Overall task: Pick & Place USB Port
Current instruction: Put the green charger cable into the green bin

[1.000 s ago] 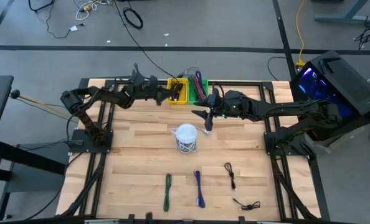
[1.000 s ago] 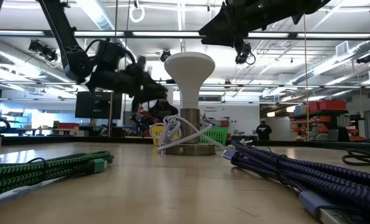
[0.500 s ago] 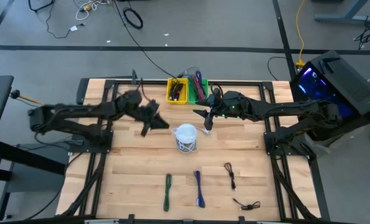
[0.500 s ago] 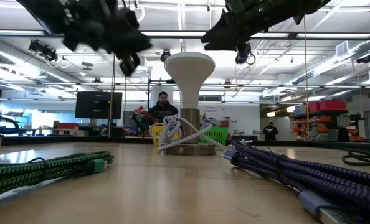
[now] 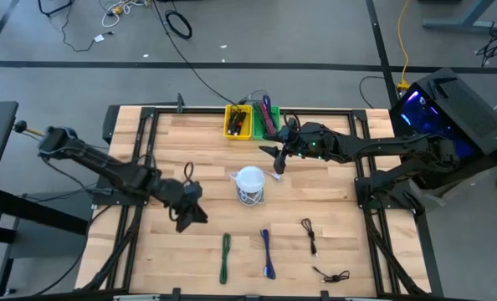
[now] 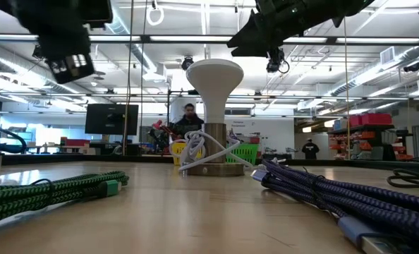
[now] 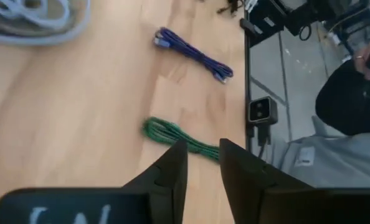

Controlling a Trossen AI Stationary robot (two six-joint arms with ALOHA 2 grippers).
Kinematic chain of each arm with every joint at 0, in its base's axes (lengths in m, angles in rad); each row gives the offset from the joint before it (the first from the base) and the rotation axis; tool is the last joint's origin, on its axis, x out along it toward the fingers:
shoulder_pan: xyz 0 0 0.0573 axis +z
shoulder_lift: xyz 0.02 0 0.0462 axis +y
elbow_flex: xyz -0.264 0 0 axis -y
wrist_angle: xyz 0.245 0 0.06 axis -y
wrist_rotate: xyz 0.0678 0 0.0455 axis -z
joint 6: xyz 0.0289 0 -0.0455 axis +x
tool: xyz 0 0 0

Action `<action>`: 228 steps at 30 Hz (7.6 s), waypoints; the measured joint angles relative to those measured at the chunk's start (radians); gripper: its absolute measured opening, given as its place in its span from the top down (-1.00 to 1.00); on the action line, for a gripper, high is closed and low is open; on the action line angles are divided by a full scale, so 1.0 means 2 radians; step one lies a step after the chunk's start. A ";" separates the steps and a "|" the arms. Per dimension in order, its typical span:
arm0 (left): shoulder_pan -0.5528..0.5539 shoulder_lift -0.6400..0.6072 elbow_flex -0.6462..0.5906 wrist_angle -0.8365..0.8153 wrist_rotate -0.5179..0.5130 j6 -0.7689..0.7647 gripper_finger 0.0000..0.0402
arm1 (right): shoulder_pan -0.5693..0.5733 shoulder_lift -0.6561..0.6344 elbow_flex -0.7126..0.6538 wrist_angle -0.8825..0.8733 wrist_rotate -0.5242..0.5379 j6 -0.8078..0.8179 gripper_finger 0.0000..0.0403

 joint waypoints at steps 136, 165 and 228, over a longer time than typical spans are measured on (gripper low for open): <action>0.251 0.071 0.259 0.070 -0.018 0.428 0.97 | 0.022 0.030 0.000 0.220 -0.060 -0.039 0.11; 0.265 0.120 0.259 0.135 0.037 0.407 0.82 | 0.020 0.035 0.000 0.228 -0.057 -0.059 0.95; 0.234 0.066 0.260 -0.086 -0.015 0.415 0.68 | -0.237 0.271 0.000 0.236 -0.150 0.095 0.95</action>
